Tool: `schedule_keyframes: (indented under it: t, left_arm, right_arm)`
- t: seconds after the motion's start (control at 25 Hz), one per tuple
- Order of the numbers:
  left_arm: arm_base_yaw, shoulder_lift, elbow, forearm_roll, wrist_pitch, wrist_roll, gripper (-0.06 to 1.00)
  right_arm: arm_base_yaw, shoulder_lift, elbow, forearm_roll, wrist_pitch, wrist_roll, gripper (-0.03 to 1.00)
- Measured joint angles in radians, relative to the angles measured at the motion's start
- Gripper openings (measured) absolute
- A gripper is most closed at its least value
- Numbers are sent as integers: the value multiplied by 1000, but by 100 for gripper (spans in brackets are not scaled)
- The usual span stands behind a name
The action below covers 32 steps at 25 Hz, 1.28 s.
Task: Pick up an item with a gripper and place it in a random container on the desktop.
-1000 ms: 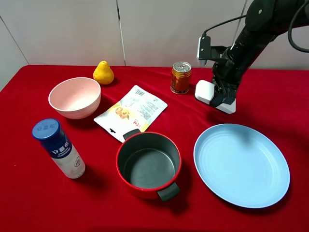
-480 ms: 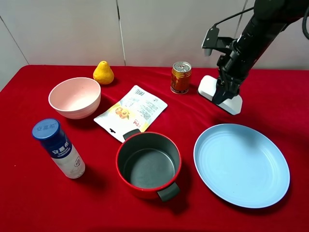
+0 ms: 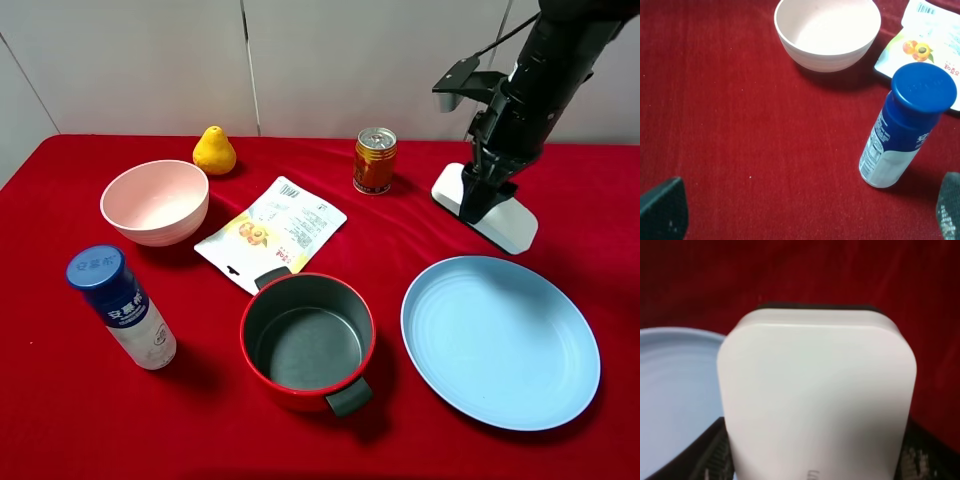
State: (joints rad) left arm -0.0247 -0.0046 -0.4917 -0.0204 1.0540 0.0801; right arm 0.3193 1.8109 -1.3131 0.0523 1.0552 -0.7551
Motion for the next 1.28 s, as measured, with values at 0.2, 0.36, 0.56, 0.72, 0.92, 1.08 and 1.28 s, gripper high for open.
schedule_keyframes:
  t: [0.2, 0.36, 0.56, 0.72, 0.92, 1.08, 1.28]
  left_arm:
    - [0, 0, 0, 0, 0, 0, 100]
    - [0, 0, 0, 0, 0, 0, 100]
    - [0, 0, 0, 0, 0, 0, 100]
    - [0, 0, 0, 0, 0, 0, 100]
    - [0, 0, 0, 0, 0, 0, 100]
    - [0, 0, 0, 0, 0, 0, 100]
    - [0, 0, 0, 0, 0, 0, 100]
  right_arm:
    - [61, -15, 0, -52, 63, 139, 46]
    - [69, -15, 0, -63, 141, 251, 46]
    - [69, -22, 4, -68, 158, 347, 46]
    - [69, -49, 35, -68, 158, 406, 46]
    - [69, -74, 115, -64, 158, 457, 46]
    - [69, -74, 183, -52, 147, 485, 46]
    - [69, -74, 241, -35, 71, 493, 46]
